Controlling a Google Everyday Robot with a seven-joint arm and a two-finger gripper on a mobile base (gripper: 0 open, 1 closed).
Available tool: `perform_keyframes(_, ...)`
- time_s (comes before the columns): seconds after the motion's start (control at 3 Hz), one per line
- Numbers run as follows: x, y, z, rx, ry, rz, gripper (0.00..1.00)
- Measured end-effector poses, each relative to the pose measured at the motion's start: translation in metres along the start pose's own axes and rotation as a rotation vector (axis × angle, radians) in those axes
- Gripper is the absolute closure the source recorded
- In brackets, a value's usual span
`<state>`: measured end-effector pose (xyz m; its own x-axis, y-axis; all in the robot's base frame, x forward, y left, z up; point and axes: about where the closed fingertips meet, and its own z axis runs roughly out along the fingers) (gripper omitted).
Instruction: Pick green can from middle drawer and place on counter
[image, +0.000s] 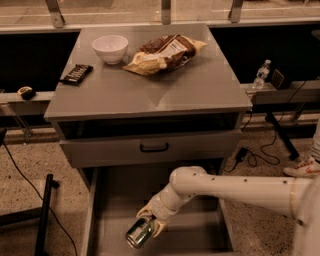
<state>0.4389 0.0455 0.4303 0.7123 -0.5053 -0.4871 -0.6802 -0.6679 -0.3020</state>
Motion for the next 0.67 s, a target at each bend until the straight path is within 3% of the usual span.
perform_keyframes(0.33,0.008,-0.016,-0.110,0.076,0.032,0.051,1.00)
perform_keyframes(0.67,0.015,-0.025,-0.201,0.103,0.131,0.117,1.00)
